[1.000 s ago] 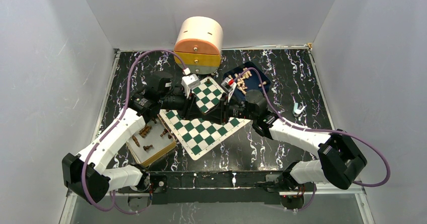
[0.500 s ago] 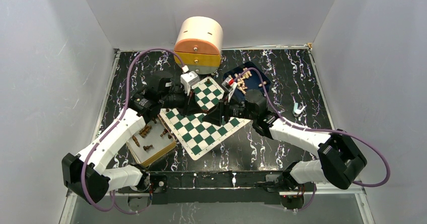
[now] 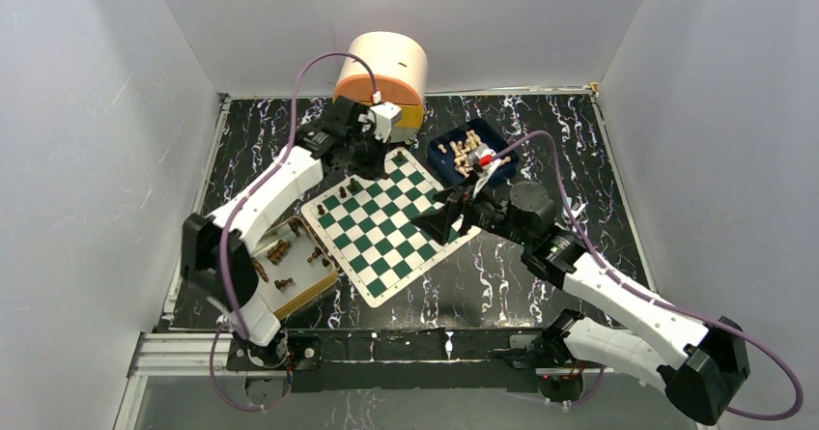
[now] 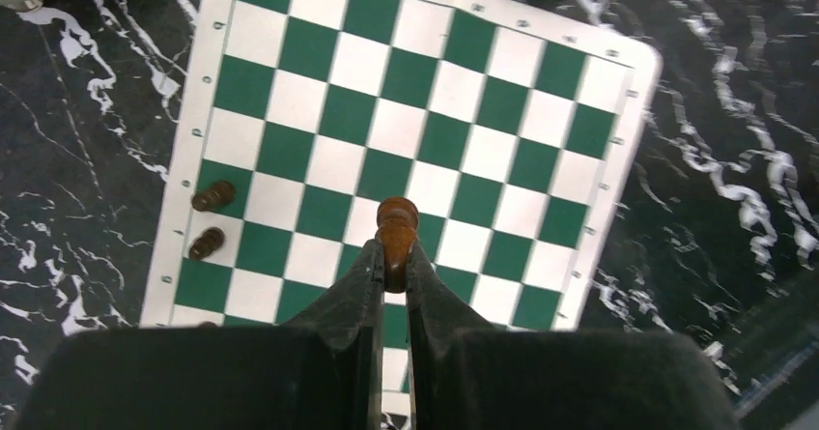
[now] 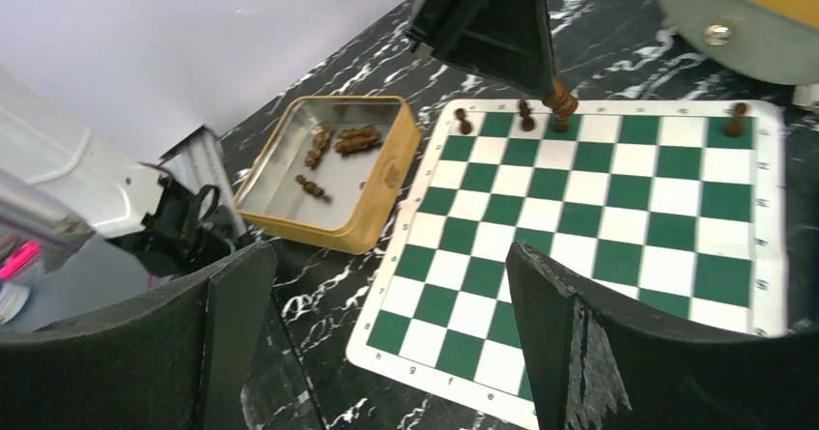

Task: Set up the chess pieces on the board
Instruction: Place the chess piece on the chessboard.

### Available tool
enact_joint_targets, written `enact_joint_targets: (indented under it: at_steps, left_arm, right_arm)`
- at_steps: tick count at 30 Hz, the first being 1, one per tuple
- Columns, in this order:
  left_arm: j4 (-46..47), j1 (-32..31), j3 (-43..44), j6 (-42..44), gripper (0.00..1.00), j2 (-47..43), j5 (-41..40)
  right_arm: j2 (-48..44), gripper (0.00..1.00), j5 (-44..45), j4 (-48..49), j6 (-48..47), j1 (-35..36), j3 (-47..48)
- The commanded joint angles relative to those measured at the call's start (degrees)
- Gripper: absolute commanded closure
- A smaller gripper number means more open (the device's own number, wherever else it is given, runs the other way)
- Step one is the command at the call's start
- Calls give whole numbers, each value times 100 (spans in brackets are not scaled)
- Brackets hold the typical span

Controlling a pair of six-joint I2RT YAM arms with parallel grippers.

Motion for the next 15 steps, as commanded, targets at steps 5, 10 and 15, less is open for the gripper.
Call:
enact_joint_targets:
  at_steps: [5, 10, 15]
  left_arm:
    - [-601, 12, 1214, 490, 100, 1460, -1011]
    - [-372, 9, 1663, 557, 100, 2085, -1142]
    - [-47, 9, 1840, 804, 100, 2423, -1142]
  right_arm:
    - [-667, 1, 1039, -971, -427, -4, 130]
    - [-891, 1, 1306, -1138, -522, 1, 174]
    - [-1033, 1, 1506, -1143, -520, -3, 176]
